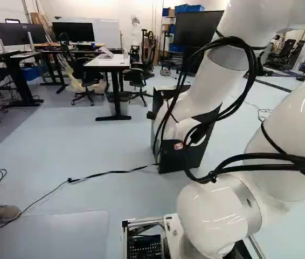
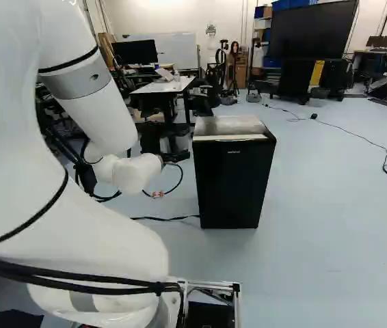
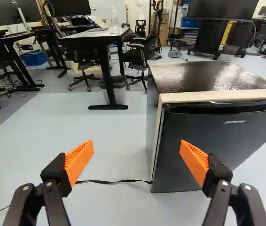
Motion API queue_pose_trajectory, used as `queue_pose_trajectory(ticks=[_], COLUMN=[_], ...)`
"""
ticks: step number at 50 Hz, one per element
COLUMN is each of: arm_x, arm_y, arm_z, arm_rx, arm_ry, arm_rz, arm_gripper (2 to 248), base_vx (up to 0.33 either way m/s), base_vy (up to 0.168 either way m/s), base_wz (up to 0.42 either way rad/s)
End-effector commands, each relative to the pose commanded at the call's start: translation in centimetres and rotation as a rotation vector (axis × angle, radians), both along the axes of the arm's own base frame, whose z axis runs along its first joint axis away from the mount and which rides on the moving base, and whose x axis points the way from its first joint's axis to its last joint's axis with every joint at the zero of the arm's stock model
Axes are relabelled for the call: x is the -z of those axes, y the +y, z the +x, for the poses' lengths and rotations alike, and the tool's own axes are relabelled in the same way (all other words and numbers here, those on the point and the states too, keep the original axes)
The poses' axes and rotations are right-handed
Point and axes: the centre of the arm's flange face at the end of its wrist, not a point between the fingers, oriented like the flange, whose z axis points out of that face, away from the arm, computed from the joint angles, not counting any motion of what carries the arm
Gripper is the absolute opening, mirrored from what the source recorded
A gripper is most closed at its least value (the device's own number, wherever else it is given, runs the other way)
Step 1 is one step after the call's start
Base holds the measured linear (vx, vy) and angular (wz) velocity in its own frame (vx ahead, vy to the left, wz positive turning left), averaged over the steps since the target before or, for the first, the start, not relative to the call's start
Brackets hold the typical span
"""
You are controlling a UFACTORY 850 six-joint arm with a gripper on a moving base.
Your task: Open the fridge door
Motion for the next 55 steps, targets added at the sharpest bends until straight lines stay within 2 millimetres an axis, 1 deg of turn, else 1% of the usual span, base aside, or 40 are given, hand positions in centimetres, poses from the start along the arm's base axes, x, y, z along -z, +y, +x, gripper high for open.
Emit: queue_pose_trajectory(ticks=[40, 55], arm_x=[-0.1, 1.2], arm_y=[3.4, 4.7], arm_z=[3.4, 5.2], arm_rx=[0.105, 0.166], arm_ry=[0.019, 0.054], arm_rz=[0.081, 0.105], arm_gripper=[247, 247], base_vx=[0.0, 0.0], base_vy=[0.0, 0.0], base_wz=[0.0, 0.0])
